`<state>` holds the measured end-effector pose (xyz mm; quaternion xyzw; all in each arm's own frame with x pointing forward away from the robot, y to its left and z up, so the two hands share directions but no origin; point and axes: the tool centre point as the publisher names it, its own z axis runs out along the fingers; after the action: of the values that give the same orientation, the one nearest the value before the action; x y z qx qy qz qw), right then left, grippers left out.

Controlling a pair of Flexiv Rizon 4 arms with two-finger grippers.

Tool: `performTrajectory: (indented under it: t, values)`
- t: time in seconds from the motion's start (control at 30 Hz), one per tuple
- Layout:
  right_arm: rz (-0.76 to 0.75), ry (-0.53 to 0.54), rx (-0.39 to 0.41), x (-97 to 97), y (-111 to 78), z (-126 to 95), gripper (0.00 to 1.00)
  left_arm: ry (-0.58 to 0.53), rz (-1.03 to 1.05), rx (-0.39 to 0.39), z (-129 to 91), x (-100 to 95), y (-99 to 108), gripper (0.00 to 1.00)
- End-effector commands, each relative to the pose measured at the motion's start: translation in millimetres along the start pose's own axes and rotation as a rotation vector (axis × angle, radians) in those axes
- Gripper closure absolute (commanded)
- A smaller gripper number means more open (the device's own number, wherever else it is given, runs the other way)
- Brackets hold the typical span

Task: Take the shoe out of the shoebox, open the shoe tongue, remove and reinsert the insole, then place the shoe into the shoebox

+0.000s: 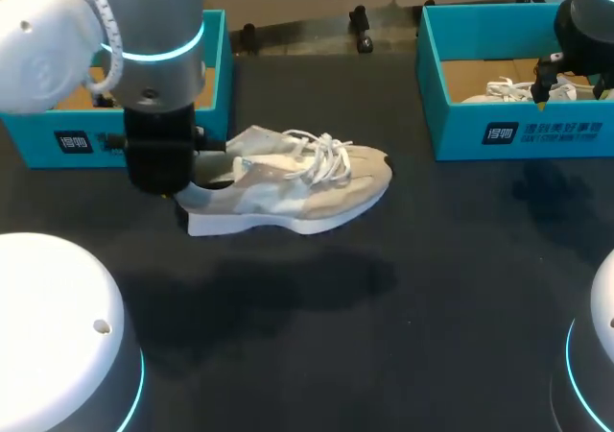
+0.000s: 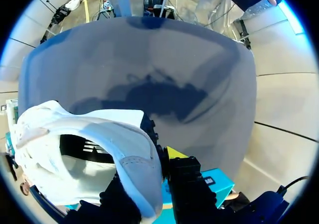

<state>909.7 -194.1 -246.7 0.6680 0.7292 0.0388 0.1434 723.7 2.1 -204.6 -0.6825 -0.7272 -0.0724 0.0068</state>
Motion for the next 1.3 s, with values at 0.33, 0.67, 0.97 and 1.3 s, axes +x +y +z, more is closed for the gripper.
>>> performTrajectory:
  t: [0.33, 0.67, 0.97, 1.3]
  values:
    - [0.001, 0.0, -0.002, 0.2, -0.6, 0, 0.0, 0.045, -0.001, 0.002, 61, -23.5, -17, 1.0]
    - [0.001, 0.0, -0.002, 0.2, -0.6, 0, 0.0, 0.078, -0.002, -0.02, 110, -36.9, -17, 1.0]
    - [0.001, 0.0, -0.002, 0.2, -0.6, 0, 0.0, 0.088, 0.013, -0.02, 144, -50.4, -19, 1.0]
    - [0.001, 0.0, -0.002, 0.2, -0.6, 0, 0.0, 0.135, 0.001, -0.024, 173, -60.2, -21, 1.0]
